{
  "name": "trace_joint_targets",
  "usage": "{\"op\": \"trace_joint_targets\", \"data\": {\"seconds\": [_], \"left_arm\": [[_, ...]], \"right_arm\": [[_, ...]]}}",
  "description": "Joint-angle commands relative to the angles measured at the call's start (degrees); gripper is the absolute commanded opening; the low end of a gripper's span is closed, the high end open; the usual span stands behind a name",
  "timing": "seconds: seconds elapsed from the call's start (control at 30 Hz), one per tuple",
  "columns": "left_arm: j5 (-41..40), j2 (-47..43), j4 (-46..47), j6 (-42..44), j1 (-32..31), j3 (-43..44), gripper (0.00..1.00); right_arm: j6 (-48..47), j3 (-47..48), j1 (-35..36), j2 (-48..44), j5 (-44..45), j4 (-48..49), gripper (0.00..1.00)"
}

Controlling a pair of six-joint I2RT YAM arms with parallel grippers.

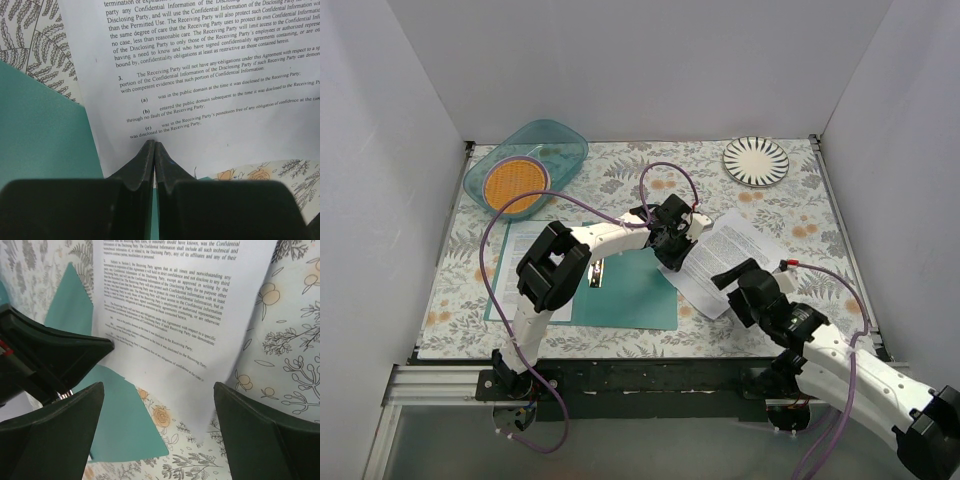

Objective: Put the files into the folder

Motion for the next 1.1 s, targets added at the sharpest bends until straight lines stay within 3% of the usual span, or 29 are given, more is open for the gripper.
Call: {"op": "trace_joint_targets", "data": {"seconds": [0.0, 0.17, 0.3, 0.43, 0.57, 0.7, 0.87, 1.07], "left_arm": [[-1.47, -0.18, -6.20, 0.67, -0.42, -1.64, 0.00], [-1.56, -0.09, -6.20, 0.67, -0.51, -1.82, 0.00], [-1.47, 0.17, -6.55, 0.84, -0.51, -1.56, 0.00], [-1.65, 0.35, -6.46, 0.93, -0.51, -1.12, 0.00], [-1.47, 0.61, -6.81, 0.41, -0.51, -0.50, 0.00], [-1.56, 0.88, -6.81, 0.23, -0.51, 0.20, 0.00], [-1.04, 1.76, -7.07, -0.12, -0.51, 1.08, 0.00], [-1.47, 1.84, -7.25, 0.14, -0.68, 1.08, 0.00]], "right_arm": [[-1.52, -1.47, -2.14, -2.67, 4.45, -0.43, 0.99], [-9.51, 3.10, -9.59, 0.05, 5.33, -4.31, 0.99], [-13.57, 7.22, -11.20, 3.82, 2.61, -8.49, 0.99], [-15.59, 10.05, -11.46, 9.97, -5.53, -12.13, 0.99], [-16.56, 8.03, -11.46, 12.53, -14.08, -10.11, 0.99], [-17.00, 6.54, -11.46, 10.43, -15.76, -12.04, 0.97], [-14.29, 2.67, -11.46, 5.86, -17.96, -8.27, 0.86], [-12.08, 0.12, -10.50, 8.48, -20.68, -3.96, 0.82]]}}
